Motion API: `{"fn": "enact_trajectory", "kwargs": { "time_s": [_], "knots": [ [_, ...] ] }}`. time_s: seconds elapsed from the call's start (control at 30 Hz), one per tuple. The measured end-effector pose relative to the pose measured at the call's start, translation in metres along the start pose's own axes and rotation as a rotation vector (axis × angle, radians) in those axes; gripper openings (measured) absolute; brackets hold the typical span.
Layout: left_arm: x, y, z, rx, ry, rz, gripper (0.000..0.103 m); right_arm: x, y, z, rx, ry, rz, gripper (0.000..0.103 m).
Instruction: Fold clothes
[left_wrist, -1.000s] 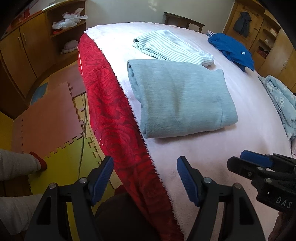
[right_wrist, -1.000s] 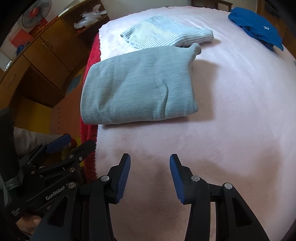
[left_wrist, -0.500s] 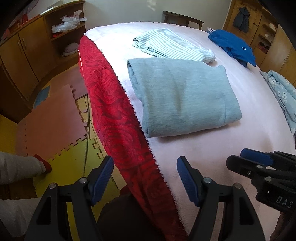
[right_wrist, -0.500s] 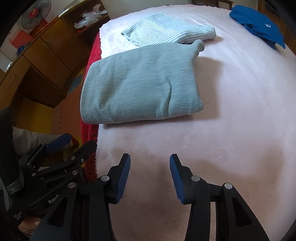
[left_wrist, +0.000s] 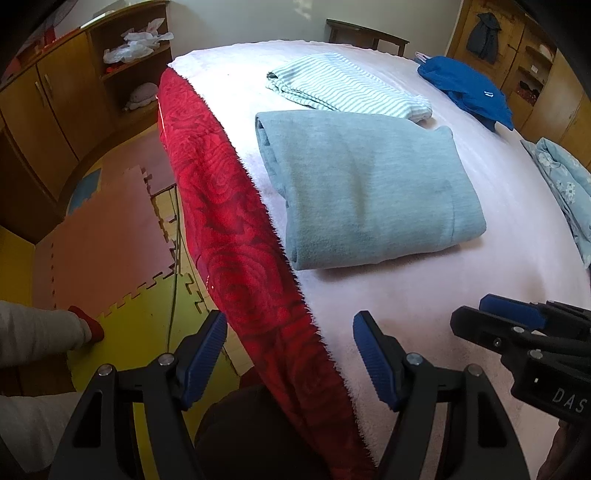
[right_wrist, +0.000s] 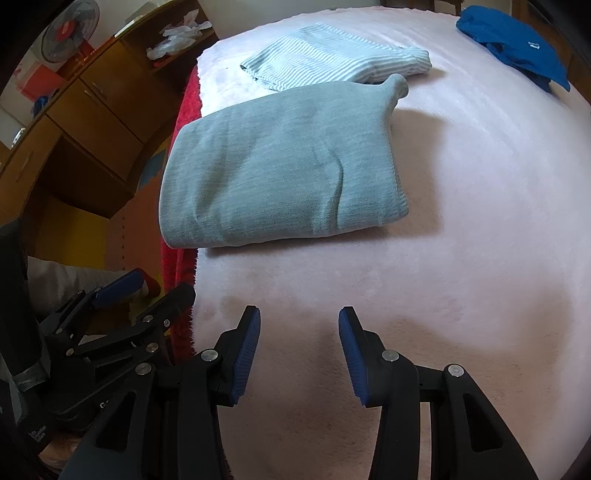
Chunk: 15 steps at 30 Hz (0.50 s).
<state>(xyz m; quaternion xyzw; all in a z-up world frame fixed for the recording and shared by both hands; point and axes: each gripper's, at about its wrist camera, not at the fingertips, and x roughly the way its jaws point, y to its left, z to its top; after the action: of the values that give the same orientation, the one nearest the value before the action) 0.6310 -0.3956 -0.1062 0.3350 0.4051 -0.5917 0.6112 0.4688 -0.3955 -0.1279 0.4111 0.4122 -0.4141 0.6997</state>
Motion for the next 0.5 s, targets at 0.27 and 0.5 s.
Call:
{"fn": "enact_trajectory", "kwargs": {
  "time_s": [0.27, 0.5],
  "knots": [
    [0.0014, -0.0031, -0.0001, 0.016, 0.005, -0.002, 0.068, 0.0038, 0.001, -0.0023, 0.016, 0.001, 0.004, 0.045],
    [0.0004, -0.0063, -0.002, 0.024, 0.007, -0.001, 0.068, 0.0046, 0.0035, -0.0024, 0.035, -0.005, 0.006, 0.045]
  ]
}}
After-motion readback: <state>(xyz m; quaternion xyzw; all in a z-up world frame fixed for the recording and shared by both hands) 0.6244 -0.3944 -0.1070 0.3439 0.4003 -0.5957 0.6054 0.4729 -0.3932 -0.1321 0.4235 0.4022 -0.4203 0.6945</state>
